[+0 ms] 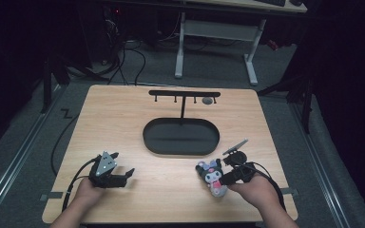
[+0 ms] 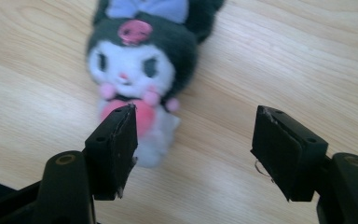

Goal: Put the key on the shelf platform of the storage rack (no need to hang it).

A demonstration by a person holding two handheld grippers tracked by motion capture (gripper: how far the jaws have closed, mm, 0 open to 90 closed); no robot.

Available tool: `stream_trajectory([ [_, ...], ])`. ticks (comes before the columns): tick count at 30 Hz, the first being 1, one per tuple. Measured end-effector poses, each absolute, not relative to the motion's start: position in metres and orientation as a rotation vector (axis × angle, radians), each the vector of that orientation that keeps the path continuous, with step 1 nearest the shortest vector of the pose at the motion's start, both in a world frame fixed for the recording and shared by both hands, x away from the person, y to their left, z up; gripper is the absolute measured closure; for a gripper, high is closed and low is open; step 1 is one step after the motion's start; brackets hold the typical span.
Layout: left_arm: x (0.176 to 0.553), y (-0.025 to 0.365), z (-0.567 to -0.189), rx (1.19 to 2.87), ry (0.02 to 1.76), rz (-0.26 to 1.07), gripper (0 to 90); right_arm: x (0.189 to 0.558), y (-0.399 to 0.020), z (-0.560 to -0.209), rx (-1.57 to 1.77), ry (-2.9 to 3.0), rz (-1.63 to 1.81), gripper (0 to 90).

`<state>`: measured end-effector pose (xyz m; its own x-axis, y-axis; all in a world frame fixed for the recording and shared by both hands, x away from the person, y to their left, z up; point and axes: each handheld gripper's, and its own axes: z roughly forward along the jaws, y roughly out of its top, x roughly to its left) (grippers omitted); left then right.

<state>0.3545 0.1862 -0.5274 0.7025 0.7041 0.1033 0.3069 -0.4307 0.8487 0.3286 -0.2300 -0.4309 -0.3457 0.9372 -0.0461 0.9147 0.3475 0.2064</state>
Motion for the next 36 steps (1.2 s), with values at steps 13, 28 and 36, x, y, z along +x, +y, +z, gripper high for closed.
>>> stream_trajectory([
  [13,0.355,0.187,-0.527,2.027,0.775,0.567,15.4,0.333,-0.202,-0.451,1.661,2.534,0.201,26.0],
  [28,0.354,0.187,-0.527,2.029,0.773,0.568,15.4,0.339,-0.196,-0.481,1.695,2.565,0.133,28.6],
  [36,0.354,0.187,-0.527,2.031,0.772,0.567,15.4,0.339,-0.196,-0.488,1.658,2.562,0.124,42.2],
])
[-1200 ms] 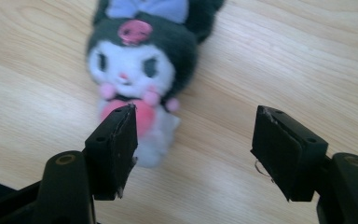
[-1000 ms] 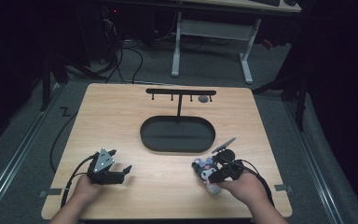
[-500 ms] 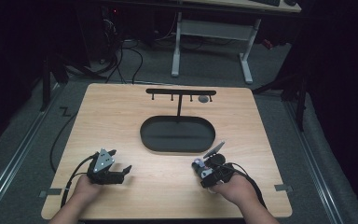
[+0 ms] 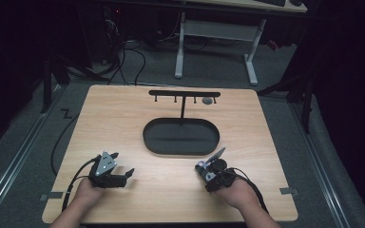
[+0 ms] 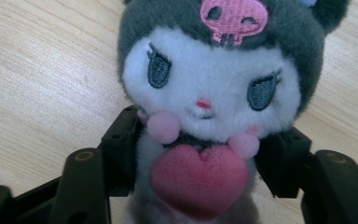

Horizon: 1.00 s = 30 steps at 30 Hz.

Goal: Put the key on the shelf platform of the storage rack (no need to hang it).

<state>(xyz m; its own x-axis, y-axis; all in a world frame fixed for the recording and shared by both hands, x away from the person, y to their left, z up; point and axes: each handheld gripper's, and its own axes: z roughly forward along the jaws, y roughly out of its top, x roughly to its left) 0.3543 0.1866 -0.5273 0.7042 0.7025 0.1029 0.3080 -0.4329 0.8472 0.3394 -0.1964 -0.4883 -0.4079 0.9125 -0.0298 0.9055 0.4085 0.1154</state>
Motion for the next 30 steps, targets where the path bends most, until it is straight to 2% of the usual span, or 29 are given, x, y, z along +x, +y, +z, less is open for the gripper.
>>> stream_trajectory([
  [7,0.354,0.186,-0.527,2.032,0.772,0.568,15.4,0.338,-0.195,-0.486,1.637,2.549,0.124,46.1],
  [30,0.354,0.186,-0.527,2.034,0.773,0.566,15.4,0.35,-0.201,-0.456,1.642,2.514,0.177,46.0],
])
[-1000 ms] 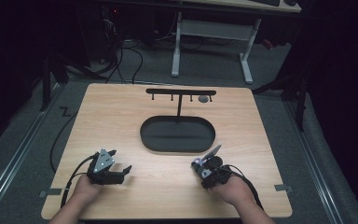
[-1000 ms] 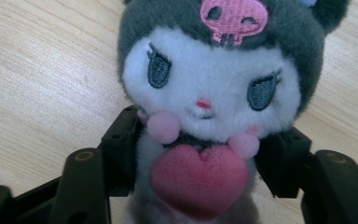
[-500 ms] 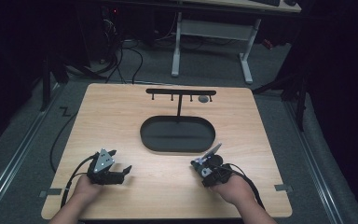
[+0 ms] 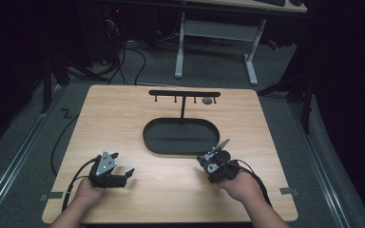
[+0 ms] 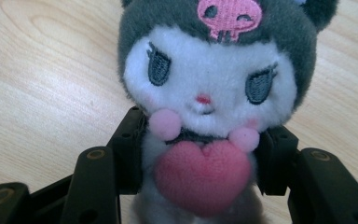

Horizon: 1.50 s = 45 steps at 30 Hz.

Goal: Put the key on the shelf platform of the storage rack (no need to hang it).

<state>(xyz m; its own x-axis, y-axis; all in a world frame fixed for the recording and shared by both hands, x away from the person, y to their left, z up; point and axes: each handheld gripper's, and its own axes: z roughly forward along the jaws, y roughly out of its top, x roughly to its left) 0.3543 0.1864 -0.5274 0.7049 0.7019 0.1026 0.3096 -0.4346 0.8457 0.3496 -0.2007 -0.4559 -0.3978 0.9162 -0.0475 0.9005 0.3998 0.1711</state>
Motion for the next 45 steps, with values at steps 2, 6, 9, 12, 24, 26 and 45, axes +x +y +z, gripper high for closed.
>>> stream_trajectory([
  [2,0.354,0.186,-0.527,2.034,0.772,0.565,15.4,0.351,-0.201,-0.454,1.649,2.508,0.184,46.0],
  [6,0.354,0.187,-0.527,2.033,0.773,0.565,15.4,0.355,-0.202,-0.449,1.646,2.503,0.189,45.9],
  [9,0.354,0.187,-0.527,2.033,0.773,0.564,15.4,0.357,-0.202,-0.445,1.653,2.494,0.192,45.9],
  [12,0.354,0.187,-0.527,2.032,0.773,0.564,15.4,0.36,-0.203,-0.441,1.648,2.491,0.199,45.9],
  [24,0.354,0.187,-0.527,2.033,0.772,0.561,15.4,0.372,-0.196,-0.425,1.632,2.489,0.206,45.7],
  [26,0.354,0.187,-0.527,2.032,0.772,0.561,15.4,0.374,-0.192,-0.423,1.657,2.479,0.199,45.7],
  [45,0.353,0.188,-0.527,2.026,0.774,0.564,15.4,0.418,-0.182,-0.426,1.655,2.478,0.255,45.6],
])
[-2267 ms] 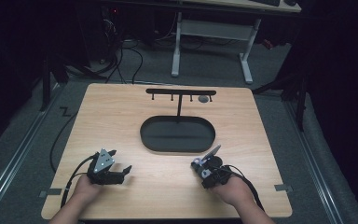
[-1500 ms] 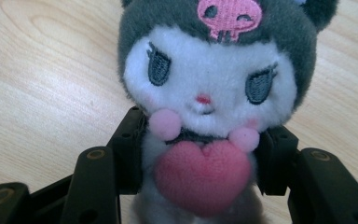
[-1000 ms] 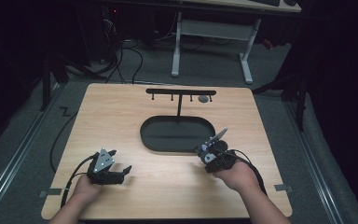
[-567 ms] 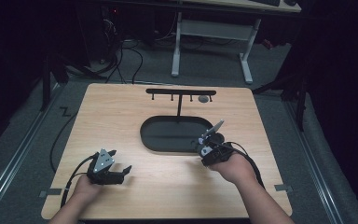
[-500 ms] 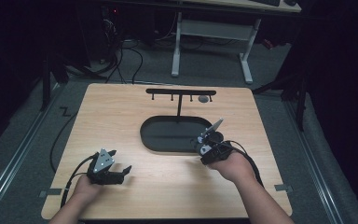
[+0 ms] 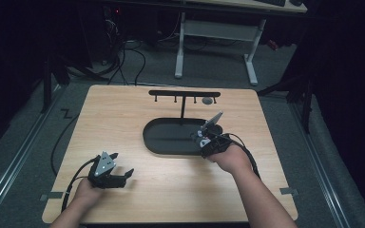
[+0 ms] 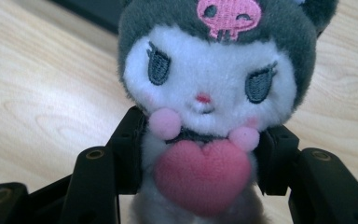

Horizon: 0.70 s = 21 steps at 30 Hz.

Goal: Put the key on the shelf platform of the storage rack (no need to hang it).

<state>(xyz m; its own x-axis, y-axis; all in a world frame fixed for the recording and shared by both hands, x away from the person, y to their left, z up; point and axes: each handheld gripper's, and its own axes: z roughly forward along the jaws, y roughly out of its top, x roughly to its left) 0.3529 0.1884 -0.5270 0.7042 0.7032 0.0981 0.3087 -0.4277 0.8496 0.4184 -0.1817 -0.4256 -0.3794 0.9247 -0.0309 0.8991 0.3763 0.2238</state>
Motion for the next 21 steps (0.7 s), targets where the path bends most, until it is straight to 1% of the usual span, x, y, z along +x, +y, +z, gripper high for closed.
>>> stream_trajectory([
  [6,0.353,0.189,-0.527,2.024,0.775,0.562,15.4,0.433,-0.181,-0.432,1.668,2.472,0.243,45.6],
  [15,0.353,0.189,-0.527,2.022,0.775,0.56,15.4,0.454,-0.179,-0.428,1.682,2.449,0.255,45.6],
  [21,0.353,0.189,-0.527,2.019,0.776,0.559,15.4,0.47,-0.172,-0.436,1.69,2.455,0.254,45.6],
])
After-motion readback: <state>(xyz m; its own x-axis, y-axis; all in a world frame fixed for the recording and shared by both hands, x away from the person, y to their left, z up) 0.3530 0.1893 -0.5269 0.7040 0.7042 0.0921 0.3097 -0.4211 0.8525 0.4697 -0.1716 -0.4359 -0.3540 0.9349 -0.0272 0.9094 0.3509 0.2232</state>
